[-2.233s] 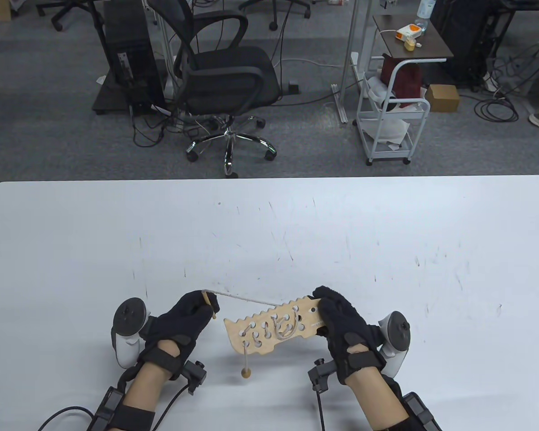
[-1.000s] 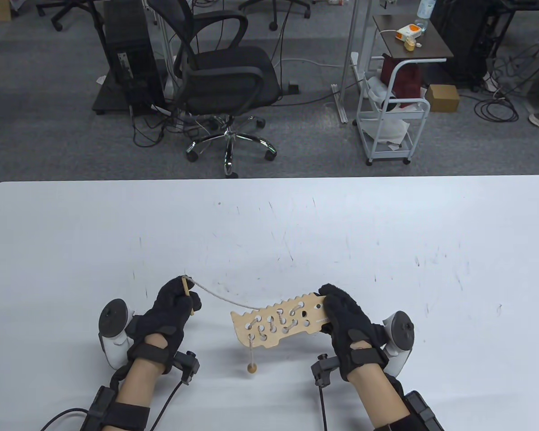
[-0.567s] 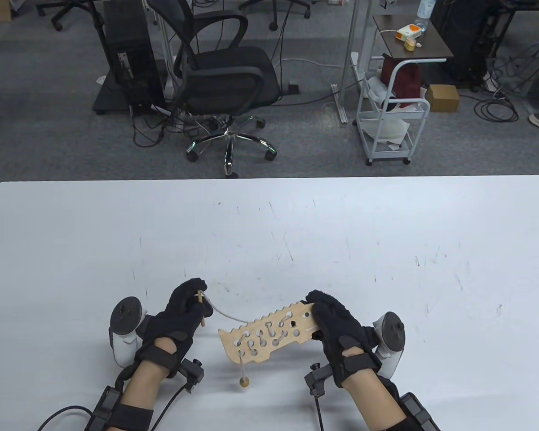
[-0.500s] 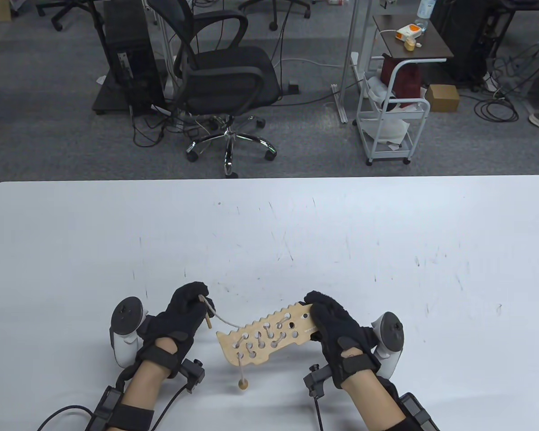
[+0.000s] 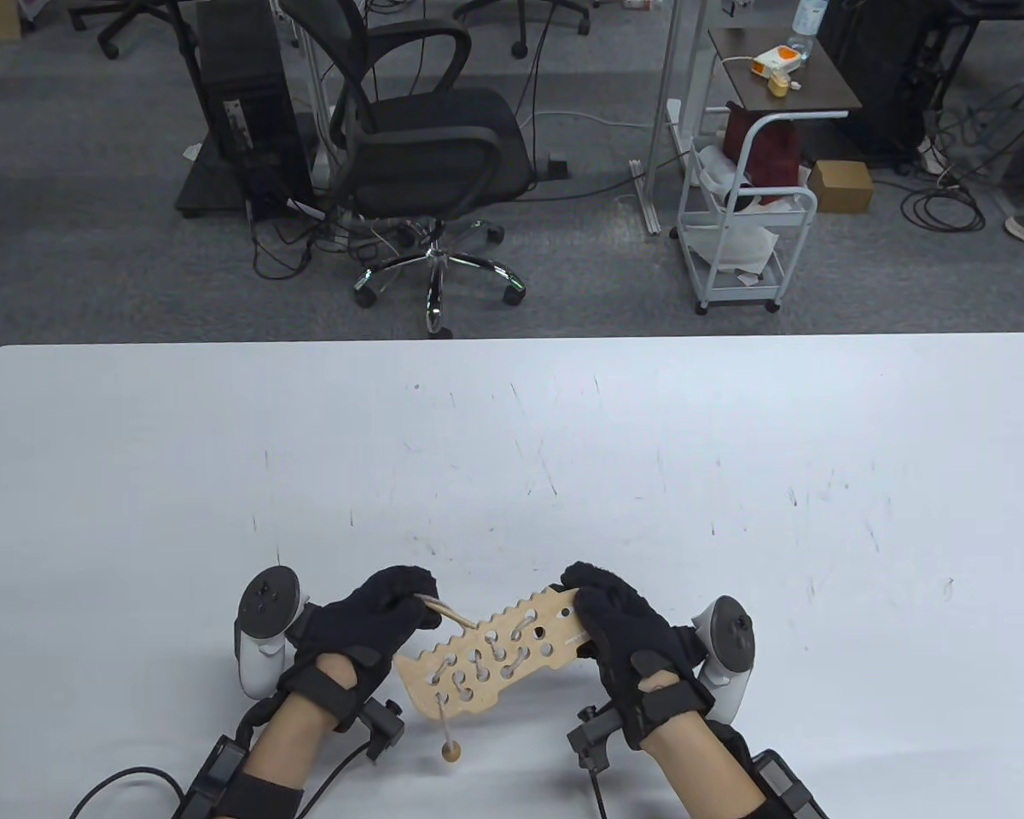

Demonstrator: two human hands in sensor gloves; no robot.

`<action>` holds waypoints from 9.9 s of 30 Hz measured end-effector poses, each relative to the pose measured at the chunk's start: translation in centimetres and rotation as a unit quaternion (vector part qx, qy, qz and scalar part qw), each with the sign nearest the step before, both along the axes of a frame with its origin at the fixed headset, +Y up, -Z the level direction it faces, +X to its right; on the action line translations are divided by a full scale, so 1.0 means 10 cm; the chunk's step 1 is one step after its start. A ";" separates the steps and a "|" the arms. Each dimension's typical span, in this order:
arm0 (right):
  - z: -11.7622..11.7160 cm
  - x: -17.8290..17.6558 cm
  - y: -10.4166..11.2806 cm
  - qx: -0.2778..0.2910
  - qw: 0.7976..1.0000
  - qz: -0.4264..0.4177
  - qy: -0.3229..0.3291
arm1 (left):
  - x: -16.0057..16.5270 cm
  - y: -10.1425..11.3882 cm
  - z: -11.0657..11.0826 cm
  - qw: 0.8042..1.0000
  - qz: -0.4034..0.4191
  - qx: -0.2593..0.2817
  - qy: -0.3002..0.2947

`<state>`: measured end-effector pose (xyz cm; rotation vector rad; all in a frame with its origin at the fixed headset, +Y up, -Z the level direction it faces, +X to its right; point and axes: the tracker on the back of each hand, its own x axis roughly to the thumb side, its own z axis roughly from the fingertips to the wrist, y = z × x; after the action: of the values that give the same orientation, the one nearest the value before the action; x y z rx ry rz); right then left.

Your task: Thread rope through all holes on crocodile lacing toy

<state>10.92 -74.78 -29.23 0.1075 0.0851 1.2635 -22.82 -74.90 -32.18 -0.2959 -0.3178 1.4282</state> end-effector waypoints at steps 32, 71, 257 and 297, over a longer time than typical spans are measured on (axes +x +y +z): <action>0.05 -0.16 0.06 0.048 0.998 -0.012 0.025 | 0.43 -0.01 0.20 0.995 0.016 -0.028 -0.093; 0.02 -0.16 0.12 0.140 0.975 0.168 -0.036 | 0.54 0.11 0.29 0.983 0.107 0.032 -0.148; -0.27 0.40 -0.17 -0.016 0.975 0.190 -0.118 | -0.44 0.46 0.14 0.897 -0.309 0.227 0.220; -0.08 -0.07 -0.02 0.071 0.961 0.265 -0.035 | 0.40 0.51 0.41 0.899 -0.336 0.281 -0.023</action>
<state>10.20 -74.96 -30.01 0.1700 -0.0431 1.8091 -18.85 -69.83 -28.06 0.0442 -0.5855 0.6056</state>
